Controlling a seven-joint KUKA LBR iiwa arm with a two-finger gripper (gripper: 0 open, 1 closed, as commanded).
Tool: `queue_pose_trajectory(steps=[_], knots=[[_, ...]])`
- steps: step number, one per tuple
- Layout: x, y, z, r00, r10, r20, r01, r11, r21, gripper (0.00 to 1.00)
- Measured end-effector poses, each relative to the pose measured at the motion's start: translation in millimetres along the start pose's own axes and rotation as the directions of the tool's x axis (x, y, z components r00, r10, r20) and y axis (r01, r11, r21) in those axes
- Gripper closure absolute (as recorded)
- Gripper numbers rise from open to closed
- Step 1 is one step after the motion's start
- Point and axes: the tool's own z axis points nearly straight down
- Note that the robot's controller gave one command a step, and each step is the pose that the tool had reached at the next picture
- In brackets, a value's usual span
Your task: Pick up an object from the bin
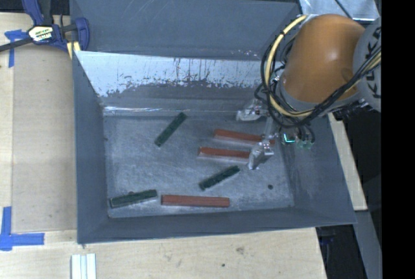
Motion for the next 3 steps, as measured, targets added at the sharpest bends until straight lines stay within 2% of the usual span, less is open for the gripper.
queue_pose_trajectory(steps=[1, 2, 3], knots=[[-0.9, 0, -3, 1.0, 0.0, 0.005, 0.0, 1.0, 0.0, 0.0], [11.2, 16, -41, 0.994, 0.112, -0.001, -0.112, 0.994, 0.001, 0.0], [5.2, 27, -14, 0.988, 0.152, 0.017, -0.152, 0.988, -0.002, 0.0]])
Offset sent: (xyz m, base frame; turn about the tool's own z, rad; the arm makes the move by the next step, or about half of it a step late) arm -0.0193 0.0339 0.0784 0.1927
